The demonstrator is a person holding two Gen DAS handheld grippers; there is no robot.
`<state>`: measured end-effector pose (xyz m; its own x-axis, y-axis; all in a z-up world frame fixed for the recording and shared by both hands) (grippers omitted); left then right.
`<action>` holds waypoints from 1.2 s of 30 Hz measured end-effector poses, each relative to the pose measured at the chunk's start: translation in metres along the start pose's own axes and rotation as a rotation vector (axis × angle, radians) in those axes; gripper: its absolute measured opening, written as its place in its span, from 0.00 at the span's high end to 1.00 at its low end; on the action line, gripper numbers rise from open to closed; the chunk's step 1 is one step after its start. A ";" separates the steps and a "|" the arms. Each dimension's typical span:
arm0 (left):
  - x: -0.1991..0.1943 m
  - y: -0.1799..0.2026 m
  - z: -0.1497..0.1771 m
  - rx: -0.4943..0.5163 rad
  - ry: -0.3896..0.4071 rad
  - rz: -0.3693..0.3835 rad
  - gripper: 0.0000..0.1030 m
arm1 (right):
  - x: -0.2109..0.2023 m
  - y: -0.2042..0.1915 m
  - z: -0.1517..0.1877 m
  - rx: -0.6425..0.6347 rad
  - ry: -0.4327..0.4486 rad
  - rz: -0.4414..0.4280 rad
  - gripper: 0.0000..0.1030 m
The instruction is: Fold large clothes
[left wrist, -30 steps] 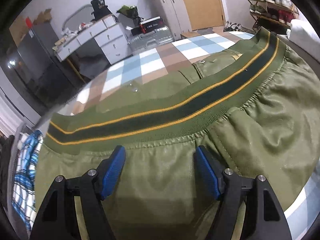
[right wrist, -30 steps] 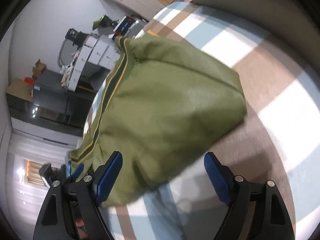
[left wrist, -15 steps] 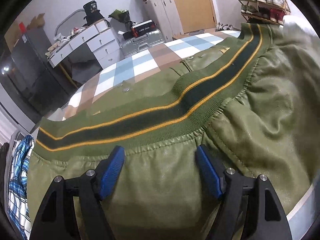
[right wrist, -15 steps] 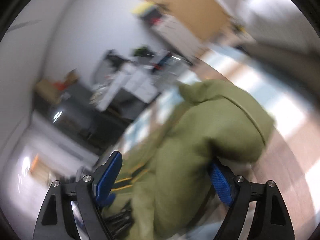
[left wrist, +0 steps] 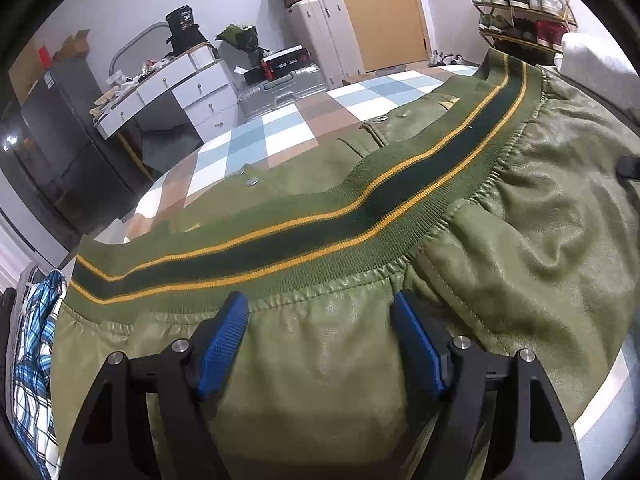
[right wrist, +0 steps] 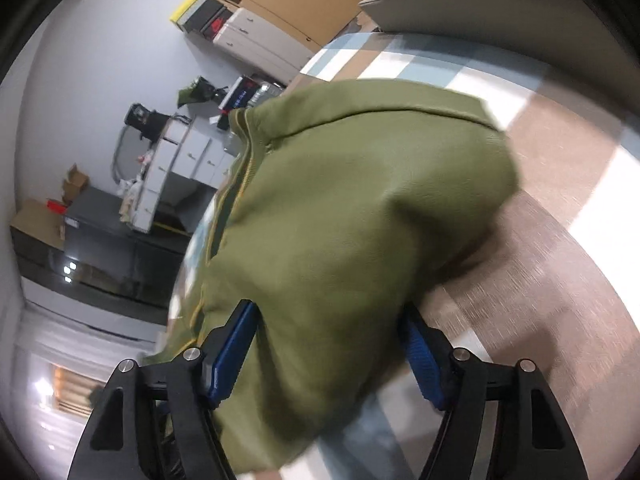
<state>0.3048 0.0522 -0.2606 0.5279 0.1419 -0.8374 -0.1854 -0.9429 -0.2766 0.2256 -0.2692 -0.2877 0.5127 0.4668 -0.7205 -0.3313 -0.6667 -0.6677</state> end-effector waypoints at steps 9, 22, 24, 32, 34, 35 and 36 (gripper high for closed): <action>0.003 0.023 -0.010 0.180 -0.015 -0.047 0.50 | -0.003 -0.033 -0.010 -0.233 0.180 -0.101 0.75; 0.001 0.122 -0.037 0.423 -0.037 -0.096 1.00 | -0.062 -0.044 -0.016 -0.455 0.269 -0.070 0.88; -0.004 0.144 -0.043 0.461 -0.022 -0.053 1.00 | -0.080 -0.035 -0.020 -0.461 0.292 -0.034 0.88; -0.043 0.147 -0.071 0.271 0.052 0.336 1.00 | -0.158 -0.052 -0.033 -0.593 0.373 0.165 0.88; -0.053 0.125 -0.067 0.220 0.099 0.314 0.87 | -0.159 -0.066 -0.029 -0.638 0.382 0.178 0.88; -0.057 0.107 -0.062 0.191 0.118 0.283 0.77 | -0.156 -0.080 -0.025 -0.668 0.386 0.184 0.88; -0.059 0.090 -0.058 0.162 0.138 0.267 0.49 | -0.153 -0.089 -0.022 -0.691 0.385 0.186 0.88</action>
<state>0.3049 -0.0583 -0.2092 0.5479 -0.1559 -0.8219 -0.4555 -0.8796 -0.1369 0.1940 -0.2938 -0.1145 0.7759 0.1645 -0.6090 0.0618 -0.9806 -0.1861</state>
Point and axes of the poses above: each gripper's, at about its wrist camera, not at the fingertips, and x roughly the way its jaws point, y to its right, z to its underside, the point moved 1 cm from there along x, roughly the way its jaws point, and after that the axes turned 12 degrees about -y, right-handed, at the moved point
